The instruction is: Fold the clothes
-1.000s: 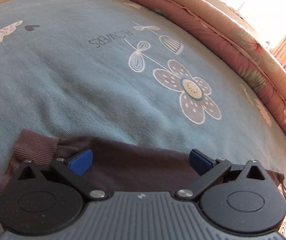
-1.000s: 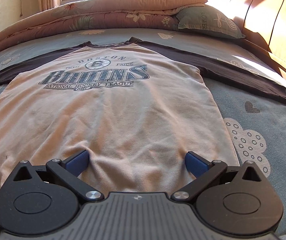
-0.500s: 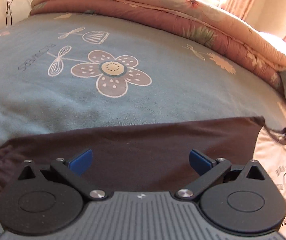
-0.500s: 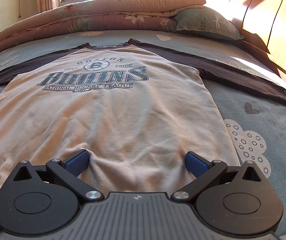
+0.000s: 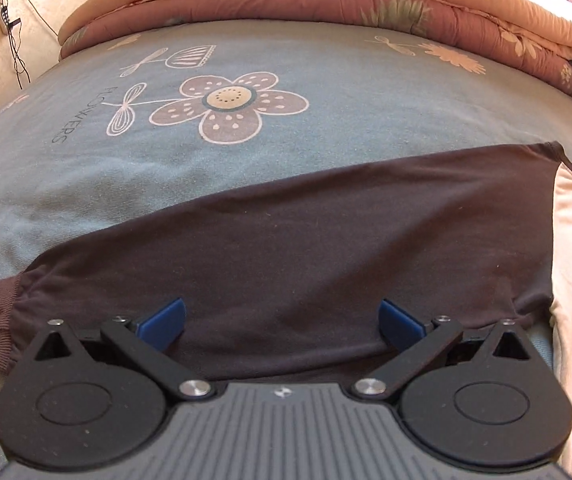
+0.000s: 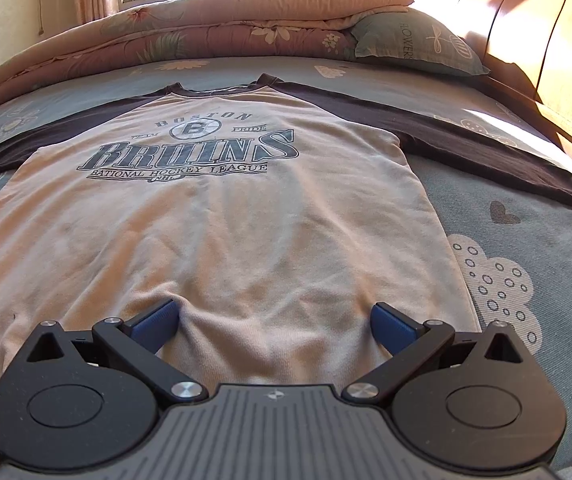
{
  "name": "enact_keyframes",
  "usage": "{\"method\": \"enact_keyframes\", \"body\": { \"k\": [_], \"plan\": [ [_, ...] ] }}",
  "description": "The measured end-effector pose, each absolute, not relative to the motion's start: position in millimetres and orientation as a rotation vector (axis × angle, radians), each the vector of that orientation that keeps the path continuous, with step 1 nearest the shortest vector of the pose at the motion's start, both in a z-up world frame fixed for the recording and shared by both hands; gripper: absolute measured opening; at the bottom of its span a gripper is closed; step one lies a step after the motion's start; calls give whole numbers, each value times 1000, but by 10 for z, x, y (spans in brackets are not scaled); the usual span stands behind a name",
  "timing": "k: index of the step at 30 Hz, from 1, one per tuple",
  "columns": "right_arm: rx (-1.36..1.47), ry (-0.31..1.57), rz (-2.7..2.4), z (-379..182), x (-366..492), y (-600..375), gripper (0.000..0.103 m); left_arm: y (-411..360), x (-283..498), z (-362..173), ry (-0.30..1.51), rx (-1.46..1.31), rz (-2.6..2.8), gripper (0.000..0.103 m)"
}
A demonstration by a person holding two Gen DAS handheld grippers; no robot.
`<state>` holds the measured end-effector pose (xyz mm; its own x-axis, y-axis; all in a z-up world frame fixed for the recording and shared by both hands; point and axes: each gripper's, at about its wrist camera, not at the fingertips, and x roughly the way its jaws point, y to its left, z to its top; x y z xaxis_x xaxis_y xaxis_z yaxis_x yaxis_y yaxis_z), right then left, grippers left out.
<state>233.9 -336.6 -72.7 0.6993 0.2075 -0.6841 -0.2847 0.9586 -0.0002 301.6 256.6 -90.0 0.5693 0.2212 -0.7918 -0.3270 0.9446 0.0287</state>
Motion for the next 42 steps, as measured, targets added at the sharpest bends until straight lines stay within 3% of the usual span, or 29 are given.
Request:
{"method": "enact_keyframes", "body": {
  "k": [9, 19, 24, 32, 42],
  "plan": [
    [-110, 753, 275, -724, 2333, -3367, 103, 2276, 3052, -862, 925, -140, 279, 102],
    [-107, 748, 277, -734, 2324, -3372, 103, 1420, 2657, 217, 891, -121, -6, 102],
    [-105, 738, 283, -743, 2303, -3389, 103, 767, 2369, 394, 894, -74, -141, 102],
    [-100, 723, 294, -757, 2275, -3425, 103, 22, 1940, 285, 861, 2, -211, 102],
    [-109, 746, 330, -706, 2239, -3546, 103, -486, 1438, -376, 863, 70, -199, 102]
  ]
}}
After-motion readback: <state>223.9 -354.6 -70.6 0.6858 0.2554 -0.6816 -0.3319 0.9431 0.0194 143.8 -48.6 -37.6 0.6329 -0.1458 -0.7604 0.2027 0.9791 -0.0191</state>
